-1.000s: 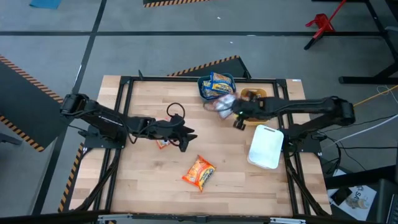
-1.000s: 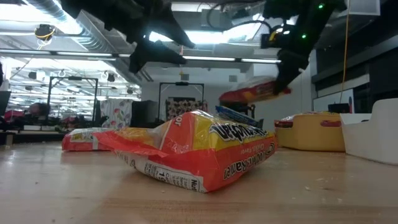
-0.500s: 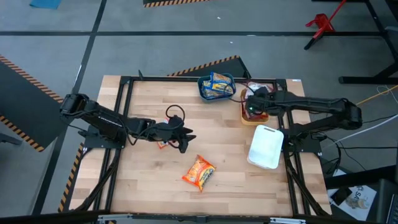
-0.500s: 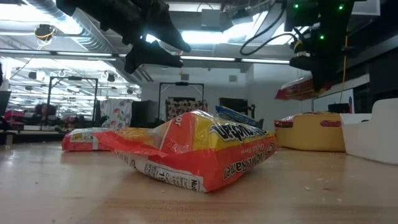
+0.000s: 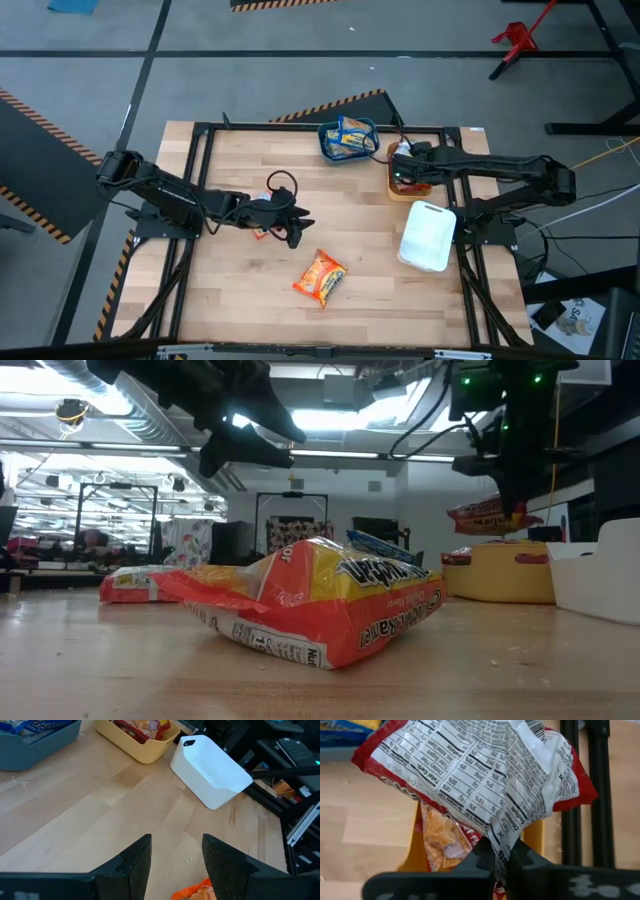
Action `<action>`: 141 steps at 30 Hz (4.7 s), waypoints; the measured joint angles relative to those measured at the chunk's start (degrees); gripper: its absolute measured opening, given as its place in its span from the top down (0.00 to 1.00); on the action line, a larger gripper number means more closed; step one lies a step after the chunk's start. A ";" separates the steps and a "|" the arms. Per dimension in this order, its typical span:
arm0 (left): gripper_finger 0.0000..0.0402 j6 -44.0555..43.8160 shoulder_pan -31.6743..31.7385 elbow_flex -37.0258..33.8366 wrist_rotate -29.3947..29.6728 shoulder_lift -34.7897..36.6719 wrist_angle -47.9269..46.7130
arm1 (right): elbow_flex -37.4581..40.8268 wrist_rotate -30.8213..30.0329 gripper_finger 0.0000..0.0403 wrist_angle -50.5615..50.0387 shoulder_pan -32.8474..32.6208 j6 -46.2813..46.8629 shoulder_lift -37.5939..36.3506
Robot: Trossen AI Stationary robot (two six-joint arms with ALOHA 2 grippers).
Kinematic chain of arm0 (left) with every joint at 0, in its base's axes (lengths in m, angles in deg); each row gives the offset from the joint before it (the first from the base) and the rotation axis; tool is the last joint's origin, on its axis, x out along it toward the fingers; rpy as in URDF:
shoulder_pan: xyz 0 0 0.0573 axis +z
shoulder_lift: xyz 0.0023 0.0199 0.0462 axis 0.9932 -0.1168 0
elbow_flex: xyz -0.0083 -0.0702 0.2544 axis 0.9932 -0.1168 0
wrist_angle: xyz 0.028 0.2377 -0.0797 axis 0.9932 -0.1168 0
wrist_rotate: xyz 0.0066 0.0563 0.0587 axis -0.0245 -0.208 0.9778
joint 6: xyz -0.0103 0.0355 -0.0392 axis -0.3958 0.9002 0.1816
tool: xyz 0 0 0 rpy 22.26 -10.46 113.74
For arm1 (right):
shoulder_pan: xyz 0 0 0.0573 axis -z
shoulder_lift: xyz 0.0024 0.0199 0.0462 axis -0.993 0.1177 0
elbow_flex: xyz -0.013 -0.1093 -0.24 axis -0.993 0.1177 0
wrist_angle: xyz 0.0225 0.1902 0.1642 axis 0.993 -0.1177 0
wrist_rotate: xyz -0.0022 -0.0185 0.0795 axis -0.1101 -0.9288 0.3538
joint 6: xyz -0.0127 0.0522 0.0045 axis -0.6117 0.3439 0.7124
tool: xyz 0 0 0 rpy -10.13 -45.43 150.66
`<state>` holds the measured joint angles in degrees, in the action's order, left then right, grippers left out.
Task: Sort Maruchan noodles
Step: Put the red noodle pack into the yellow bin
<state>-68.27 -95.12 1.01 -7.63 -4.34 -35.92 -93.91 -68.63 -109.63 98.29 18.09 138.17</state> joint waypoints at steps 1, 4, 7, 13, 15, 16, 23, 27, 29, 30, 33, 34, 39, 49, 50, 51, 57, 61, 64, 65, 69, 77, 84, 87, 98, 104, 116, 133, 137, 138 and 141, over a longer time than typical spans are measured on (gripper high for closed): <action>0.58 0.00 -0.02 0.00 0.00 0.00 0.02 | 0.00 0.28 0.99 0.18 0.00 1.23 0.59; 0.58 0.00 -0.34 0.00 0.04 0.00 0.07 | 0.00 0.91 0.99 0.68 0.00 2.42 2.60; 0.58 0.02 -0.81 0.00 0.30 0.00 0.07 | 0.00 2.17 0.99 1.11 0.02 2.68 4.90; 0.58 0.00 -1.36 0.00 0.76 -0.02 0.11 | 0.00 4.83 0.99 6.37 0.46 3.41 9.23; 0.58 -0.15 -1.47 0.00 0.74 -0.02 0.12 | 0.00 5.47 0.98 7.16 0.46 3.01 10.12; 0.58 -0.24 -1.58 0.00 0.74 -0.02 0.10 | 0.00 5.94 0.96 7.63 0.46 2.83 10.46; 0.58 -0.28 -1.85 0.00 0.79 -0.02 0.09 | 0.00 10.25 0.73 12.61 0.31 -2.99 10.39; 0.58 -0.26 -1.86 0.02 1.31 -0.02 0.04 | -0.02 11.87 0.59 11.69 0.31 -5.49 9.82; 0.58 0.04 -1.90 0.02 4.98 -0.35 0.09 | -0.02 11.38 0.54 10.73 0.31 -6.62 9.21; 0.58 0.01 -1.87 0.02 8.36 -0.93 0.52 | -0.02 10.44 0.52 10.01 0.31 -6.69 8.92; 0.58 -0.03 -0.01 0.00 16.02 -3.45 3.64 | -0.02 6.97 0.49 8.49 0.37 -6.69 8.33; 0.58 -0.05 1.24 0.00 16.09 -4.67 6.06 | -0.02 6.35 0.48 8.29 0.35 -6.71 8.33; 0.58 1.60 8.25 0.04 4.47 -13.95 27.37 | -0.02 5.04 0.47 8.17 0.35 -8.17 8.33; 0.58 0.67 21.58 16.96 -7.40 -35.12 38.60 | -0.02 2.85 0.49 7.54 0.37 -9.35 8.33; 0.58 0.94 22.47 19.97 -10.31 -37.10 38.05 | -0.02 2.74 0.49 7.52 0.35 -9.50 8.33; 0.58 1.17 23.16 22.96 -12.56 -38.68 36.32 | -0.02 2.65 0.49 7.51 0.35 -9.53 8.33; 0.58 1.55 24.91 36.19 -11.03 -45.50 14.03 | -0.02 1.54 0.49 7.06 0.36 -10.74 8.33; 0.58 2.12 25.29 41.75 -9.22 -48.60 10.45 | -0.02 1.06 0.49 7.09 0.37 -10.81 8.33; 0.58 1.62 25.33 44.41 -10.27 -50.92 10.11 | 0.00 0.24 0.49 3.95 0.37 -9.60 8.33; 0.58 1.53 25.33 45.27 -10.45 -51.73 10.03 | 0.00 0.10 0.49 3.23 0.37 -9.30 8.33; 0.58 2.12 25.51 48.06 -13.58 -54.32 10.15 | 0.00 -0.69 0.49 -0.38 0.33 -10.66 8.23; 0.58 2.43 25.61 48.57 -14.49 -55.30 13.11 | -0.02 2.17 0.49 1.04 0.31 -13.95 0.19; 0.58 3.57 25.59 49.57 -14.27 -55.28 15.38 | -0.02 1.57 0.49 6.89 0.35 -27.91 -6.88; 0.58 5.15 25.68 49.57 -14.08 -55.28 15.21 | -0.02 -3.03 0.49 8.86 0.44 -31.00 -8.42; 0.58 6.05 25.70 49.57 -15.23 -55.28 14.60 | -0.07 3.95 0.49 19.44 15.52 -47.24 -4.66; 0.58 6.10 25.70 49.57 -15.78 -55.28 14.47 | -0.07 15.57 0.49 22.82 29.17 -49.94 -2.37; 0.58 6.08 26.24 49.57 -15.82 -55.19 14.38 | -0.07 26.99 0.49 20.75 35.98 -53.67 1.69; 0.58 5.97 26.47 49.55 -15.31 -55.17 14.45 | -0.11 32.58 0.67 8.89 35.98 -54.62 1.88; 0.58 5.94 26.47 49.55 -15.26 -55.17 14.44 | -0.11 34.31 0.84 8.53 35.98 -54.73 1.91; 0.58 5.94 26.47 49.55 -15.26 -55.17 14.41 | -0.11 34.79 0.89 8.53 35.98 -54.87 1.91; 0.58 5.92 26.47 49.55 -15.26 -55.17 14.43 | -0.09 35.45 0.98 8.47 35.92 -55.51 1.91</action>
<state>-62.35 -68.66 50.56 -22.89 -59.50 -21.48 -93.99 -33.19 -101.16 134.21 -37.42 140.08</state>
